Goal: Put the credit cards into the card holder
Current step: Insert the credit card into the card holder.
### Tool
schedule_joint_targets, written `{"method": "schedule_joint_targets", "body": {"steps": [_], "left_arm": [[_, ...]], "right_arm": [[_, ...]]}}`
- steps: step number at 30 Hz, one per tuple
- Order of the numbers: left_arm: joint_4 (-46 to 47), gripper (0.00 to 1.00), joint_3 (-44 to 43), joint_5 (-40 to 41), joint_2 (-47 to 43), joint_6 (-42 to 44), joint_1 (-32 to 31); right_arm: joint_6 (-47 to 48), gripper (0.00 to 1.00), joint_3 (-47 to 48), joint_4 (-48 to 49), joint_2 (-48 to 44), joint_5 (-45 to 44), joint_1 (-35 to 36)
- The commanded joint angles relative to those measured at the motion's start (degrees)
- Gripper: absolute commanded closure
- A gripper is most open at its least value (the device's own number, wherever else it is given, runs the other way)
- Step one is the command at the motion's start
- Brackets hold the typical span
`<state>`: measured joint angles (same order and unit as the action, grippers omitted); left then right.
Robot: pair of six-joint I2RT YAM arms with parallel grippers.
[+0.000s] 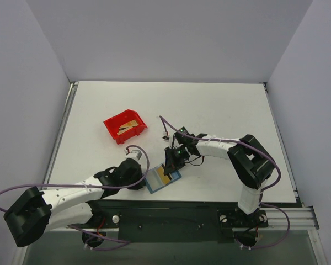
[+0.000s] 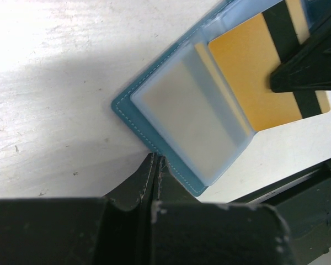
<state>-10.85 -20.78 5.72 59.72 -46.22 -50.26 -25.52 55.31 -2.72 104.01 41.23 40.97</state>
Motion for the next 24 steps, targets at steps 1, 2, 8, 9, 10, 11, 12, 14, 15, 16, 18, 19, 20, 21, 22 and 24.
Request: {"method": "schedule_joint_targets", "body": {"steps": [1, 2, 8, 9, 10, 11, 12, 14, 15, 16, 18, 19, 20, 21, 22, 24], "left_arm": [[1.0, 1.0, 0.38, -0.44, 0.56, -0.54, -0.19], [1.18, 1.0, 0.47, -0.62, 0.83, -0.63, -0.19], [2.59, 1.0, 0.3, -0.79, 3.38, -0.37, -0.19], [2.76, 1.0, 0.21, -0.88, 3.82, -0.37, -0.19], [2.94, 1.0, 0.12, -0.97, 4.08, -0.28, -0.19], [3.12, 1.0, 0.03, -1.06, 4.43, -0.28, -0.19], [3.29, 1.0, 0.03, -1.14, 4.52, -0.28, -0.19], [3.56, 1.0, -0.05, -1.23, 4.7, -0.19, -0.19], [3.47, 1.0, -0.06, -1.23, 4.87, -0.02, -0.19], [3.38, 1.0, -0.14, -1.23, 4.88, -0.01, -0.19], [3.38, 1.0, -0.23, -1.06, 4.88, 0.07, -0.19], [3.38, 1.0, -0.23, -1.06, 4.96, 0.16, -0.19], [3.38, 1.0, -0.32, -1.06, 4.96, 0.16, -0.19], [3.38, 1.0, -0.32, -1.06, 5.05, 0.25, -0.19], [3.38, 1.0, -0.41, -0.97, 5.14, 0.25, -0.19], [3.38, 1.0, -0.49, -0.97, 5.31, 0.25, -0.19]], "right_arm": [[0.38, 1.0, 0.77, -0.09, -1.7, -1.15, 0.25], [0.38, 1.0, 0.68, 0.0, -1.96, -0.89, 0.25], [0.38, 1.0, 0.68, 0.35, -2.58, 0.16, 0.34], [0.47, 1.0, 0.5, 0.35, -2.67, 0.25, 0.42], [0.47, 1.0, 0.5, 0.44, -2.76, 0.25, 0.43], [0.64, 1.0, 0.41, 0.44, -2.93, 0.34, 0.25], [0.56, 1.0, 0.41, 0.35, -3.02, 0.43, 0.34], [0.56, 1.0, 0.5, 0.44, -3.02, 0.51, 0.25], [0.56, 1.0, 0.41, 0.35, -3.11, 0.51, 0.42], [0.64, 1.0, 0.41, 0.44, -2.93, 0.6, 0.43], [0.56, 1.0, 0.5, 0.52, -2.49, 0.95, 0.42], [0.56, 1.0, 0.68, 0.52, -2.32, 1.3, 0.34], [0.56, 1.0, 0.68, 0.52, -1.88, 1.48, 0.42], [0.56, 1.0, 0.76, 0.52, -1.62, 1.74, 0.34], [0.47, 1.0, 0.77, 0.52, -1.44, 1.75, 0.42], [0.38, 1.0, 0.77, 0.61, -0.91, 2.1, 0.43]]}}
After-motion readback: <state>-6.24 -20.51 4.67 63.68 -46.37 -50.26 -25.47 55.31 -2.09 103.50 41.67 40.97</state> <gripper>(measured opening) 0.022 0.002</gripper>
